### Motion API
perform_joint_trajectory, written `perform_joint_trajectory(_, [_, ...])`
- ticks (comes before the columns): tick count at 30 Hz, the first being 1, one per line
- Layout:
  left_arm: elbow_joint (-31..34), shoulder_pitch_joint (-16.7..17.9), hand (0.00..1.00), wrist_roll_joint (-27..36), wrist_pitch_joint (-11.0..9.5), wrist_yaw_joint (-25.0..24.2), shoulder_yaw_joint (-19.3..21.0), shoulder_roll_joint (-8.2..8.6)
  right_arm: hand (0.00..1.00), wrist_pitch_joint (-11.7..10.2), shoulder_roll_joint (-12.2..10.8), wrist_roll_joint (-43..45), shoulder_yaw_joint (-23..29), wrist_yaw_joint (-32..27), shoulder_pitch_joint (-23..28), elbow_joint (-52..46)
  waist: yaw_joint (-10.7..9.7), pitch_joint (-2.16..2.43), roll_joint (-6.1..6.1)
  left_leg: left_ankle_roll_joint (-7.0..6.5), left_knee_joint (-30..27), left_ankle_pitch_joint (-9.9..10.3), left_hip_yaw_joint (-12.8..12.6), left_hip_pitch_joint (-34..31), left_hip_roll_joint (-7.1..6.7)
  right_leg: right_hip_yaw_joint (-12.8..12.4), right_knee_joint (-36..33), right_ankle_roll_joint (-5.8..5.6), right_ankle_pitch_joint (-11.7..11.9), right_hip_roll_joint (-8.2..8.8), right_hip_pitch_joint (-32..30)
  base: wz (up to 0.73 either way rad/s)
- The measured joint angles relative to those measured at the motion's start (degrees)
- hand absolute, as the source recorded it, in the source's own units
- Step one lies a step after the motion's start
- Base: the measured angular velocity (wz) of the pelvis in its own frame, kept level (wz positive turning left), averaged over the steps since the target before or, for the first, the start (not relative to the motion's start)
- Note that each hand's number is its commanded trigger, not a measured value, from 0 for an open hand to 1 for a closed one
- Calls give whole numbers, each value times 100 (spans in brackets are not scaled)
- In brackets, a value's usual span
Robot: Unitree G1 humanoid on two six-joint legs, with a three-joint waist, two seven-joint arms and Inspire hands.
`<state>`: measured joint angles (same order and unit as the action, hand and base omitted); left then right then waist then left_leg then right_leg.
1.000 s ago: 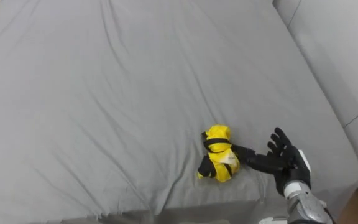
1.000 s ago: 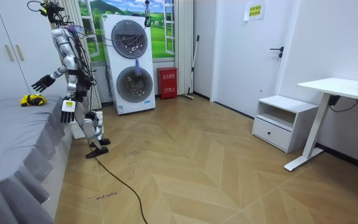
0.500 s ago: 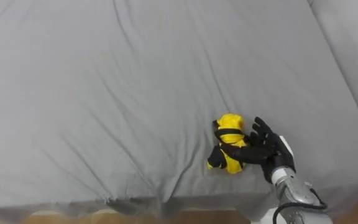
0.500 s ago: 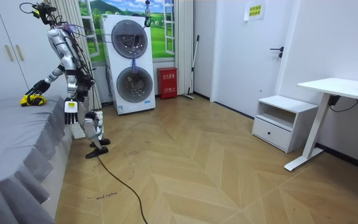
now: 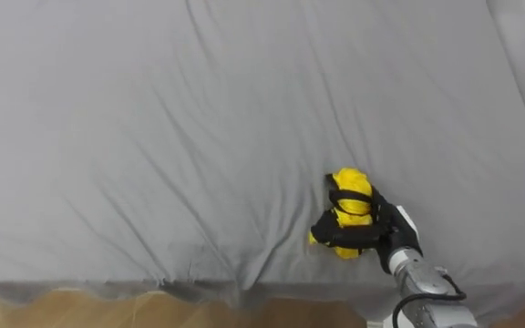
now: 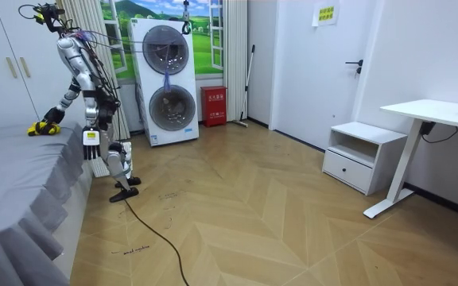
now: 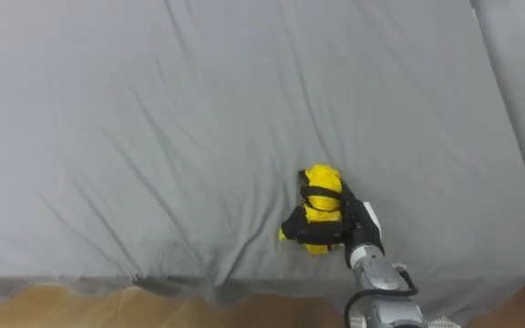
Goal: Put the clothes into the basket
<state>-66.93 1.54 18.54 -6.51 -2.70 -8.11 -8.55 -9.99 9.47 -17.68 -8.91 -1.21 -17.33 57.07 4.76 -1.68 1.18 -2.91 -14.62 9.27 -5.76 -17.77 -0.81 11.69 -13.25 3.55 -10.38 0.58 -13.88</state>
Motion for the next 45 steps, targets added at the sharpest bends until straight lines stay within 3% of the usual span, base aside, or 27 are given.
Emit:
perform_joint_trajectory(10, [2,-16,0,1,23,-6,-105,39,100,-27,36,7,3,-56,40,804,7,17,-92,12,-1,-7,118,19,-8,249,70,3,20,8,100,6])
perform_joint_trajectory(19, [6,-18,0,-10,16,3,-107,39,100,-28,15,-16,34,117,221,807,-33,38,-122,12,-2,-7,114,55,-12,244,74,3,19,11,144,-1])
perform_joint_trajectory(23, [2,37,0,-16,15,9,-104,33,100,93,17,-190,114,143,455,753,-82,60,-119,11,47,-7,119,312,-26,230,119,0,18,18,398,1])
perform_joint_trajectory(24, [-2,50,0,-20,14,30,-98,16,100,163,20,-250,115,133,545,671,-83,93,-101,11,124,-7,91,412,-37,176,184,-8,13,16,479,-13])
perform_joint_trajectory(28, [37,258,0,-133,7,108,163,12,100,327,57,-348,223,103,1141,-599,-217,126,-88,5,203,-11,-74,799,-51,-32,283,-32,9,16,806,-21])
perform_joint_trajectory(32, [87,418,0,-490,4,128,384,8,100,343,50,-475,600,-52,1538,-1774,-419,150,-67,5,336,-11,-246,1235,-57,-231,368,-63,-4,11,1157,-26])
perform_joint_trajectory(36, [187,474,0,-758,13,236,397,20,100,348,74,-589,967,-171,1753,-2951,-768,162,-34,4,434,-10,-461,1568,-63,-458,382,-95,-23,7,1344,-26])
perform_joint_trajectory(38, [247,446,0,-978,40,260,410,27,100,348,70,-572,1129,-185,1821,-3195,-796,167,-14,7,506,-7,-661,1758,-42,-653,375,-101,-19,-13,1426,-49])
perform_joint_trajectory(45, [334,502,0,-1185,540,343,517,46,100,428,42,-565,1665,-279,2261,-3805,-1187,147,-76,26,540,42,-1206,1967,47,-1192,350,-111,39,-98,1374,-43])
